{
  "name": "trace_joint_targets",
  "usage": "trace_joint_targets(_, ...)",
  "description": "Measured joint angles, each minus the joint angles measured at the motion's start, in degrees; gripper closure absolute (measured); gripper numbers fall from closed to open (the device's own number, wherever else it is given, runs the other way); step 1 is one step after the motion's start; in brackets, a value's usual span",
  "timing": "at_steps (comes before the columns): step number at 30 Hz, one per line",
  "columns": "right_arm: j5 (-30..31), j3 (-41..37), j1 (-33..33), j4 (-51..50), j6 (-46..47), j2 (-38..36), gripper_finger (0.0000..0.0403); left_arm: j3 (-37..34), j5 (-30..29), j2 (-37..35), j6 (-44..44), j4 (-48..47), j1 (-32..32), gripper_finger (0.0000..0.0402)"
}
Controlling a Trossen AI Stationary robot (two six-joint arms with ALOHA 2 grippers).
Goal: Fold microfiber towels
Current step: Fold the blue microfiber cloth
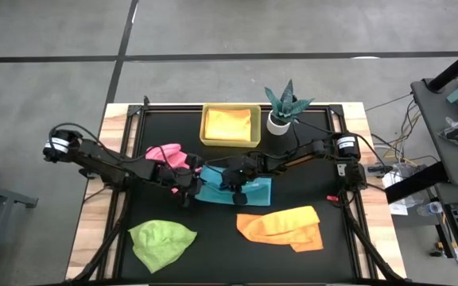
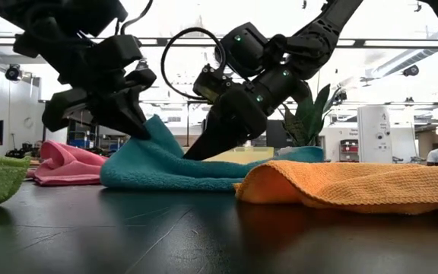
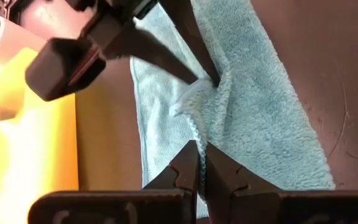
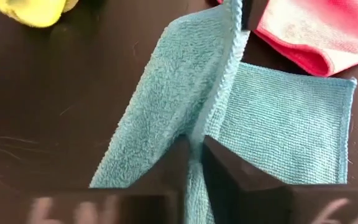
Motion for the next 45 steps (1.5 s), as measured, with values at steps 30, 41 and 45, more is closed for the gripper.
trace_joint_targets(30, 21.6, 3.7, -1.4, -8.6, -7.0, -2.7, 0.0394, -0.4, -9.0, 3.8, -9.5, 0.1, 3.5, 0.0358)
trace_joint_targets(41, 23.1, 3.7, -1.5, -8.8, -4.5, -2.7, 0.0394, -0.4, -9.2, 9.2, -13.2, -0.1, 5.0, 0.0274)
trace_joint_targets(45, 23.1, 3.7, -1.6, -9.2, -4.3, -2.7, 0.0376, -0.4, -9.2, 8.7, -13.2, -0.6, 4.9, 0.0265)
